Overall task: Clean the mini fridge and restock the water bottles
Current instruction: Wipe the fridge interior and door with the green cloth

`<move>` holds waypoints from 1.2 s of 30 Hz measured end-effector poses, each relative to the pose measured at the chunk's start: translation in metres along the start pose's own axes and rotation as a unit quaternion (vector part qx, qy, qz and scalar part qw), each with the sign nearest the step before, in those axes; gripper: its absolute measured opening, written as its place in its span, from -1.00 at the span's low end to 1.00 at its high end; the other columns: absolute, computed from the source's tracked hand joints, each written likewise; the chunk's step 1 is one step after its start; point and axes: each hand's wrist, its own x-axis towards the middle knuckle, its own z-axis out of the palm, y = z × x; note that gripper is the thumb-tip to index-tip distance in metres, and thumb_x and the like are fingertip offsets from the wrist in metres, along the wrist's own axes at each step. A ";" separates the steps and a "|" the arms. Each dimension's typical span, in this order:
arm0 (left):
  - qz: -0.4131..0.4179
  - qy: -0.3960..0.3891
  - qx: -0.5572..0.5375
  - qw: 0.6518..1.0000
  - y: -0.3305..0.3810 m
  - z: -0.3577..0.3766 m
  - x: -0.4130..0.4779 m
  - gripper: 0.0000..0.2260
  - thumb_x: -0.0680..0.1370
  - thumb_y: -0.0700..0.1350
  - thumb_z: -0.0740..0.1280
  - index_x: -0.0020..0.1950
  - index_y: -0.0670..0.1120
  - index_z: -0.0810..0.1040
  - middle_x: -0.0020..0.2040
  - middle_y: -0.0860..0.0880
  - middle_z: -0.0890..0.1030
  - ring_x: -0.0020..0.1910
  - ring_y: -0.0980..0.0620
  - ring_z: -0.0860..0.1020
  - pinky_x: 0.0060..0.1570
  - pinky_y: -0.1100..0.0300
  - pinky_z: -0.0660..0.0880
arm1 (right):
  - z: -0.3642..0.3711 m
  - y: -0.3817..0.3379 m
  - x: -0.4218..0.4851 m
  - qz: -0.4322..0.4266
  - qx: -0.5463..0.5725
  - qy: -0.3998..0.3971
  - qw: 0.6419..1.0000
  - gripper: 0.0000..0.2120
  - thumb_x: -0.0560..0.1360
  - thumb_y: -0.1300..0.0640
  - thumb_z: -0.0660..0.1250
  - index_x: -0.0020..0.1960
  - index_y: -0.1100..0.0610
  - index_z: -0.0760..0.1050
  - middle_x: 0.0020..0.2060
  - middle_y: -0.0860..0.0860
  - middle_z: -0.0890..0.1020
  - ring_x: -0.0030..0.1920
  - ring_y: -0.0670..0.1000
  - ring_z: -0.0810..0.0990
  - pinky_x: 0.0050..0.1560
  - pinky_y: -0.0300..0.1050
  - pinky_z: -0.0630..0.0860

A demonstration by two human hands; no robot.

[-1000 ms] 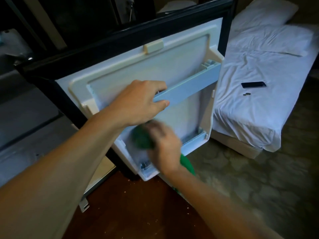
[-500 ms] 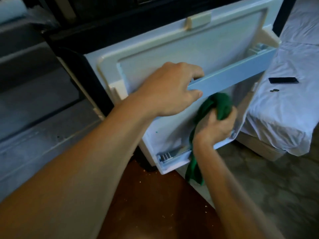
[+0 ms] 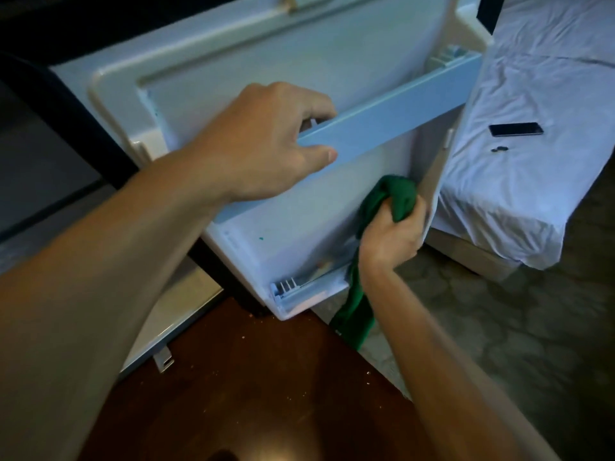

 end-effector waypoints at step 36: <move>0.011 -0.028 -0.037 0.999 0.003 -0.004 -0.007 -0.83 0.40 0.13 0.32 -0.11 0.07 0.53 -0.22 -0.08 0.62 -0.21 -0.12 0.57 -0.14 -0.04 0.48 | -0.053 -0.001 0.026 -0.271 -0.243 -0.128 0.923 -0.67 0.42 0.13 0.32 0.19 0.03 0.50 0.11 0.02 0.61 0.05 0.18 0.58 -0.03 0.02 0.48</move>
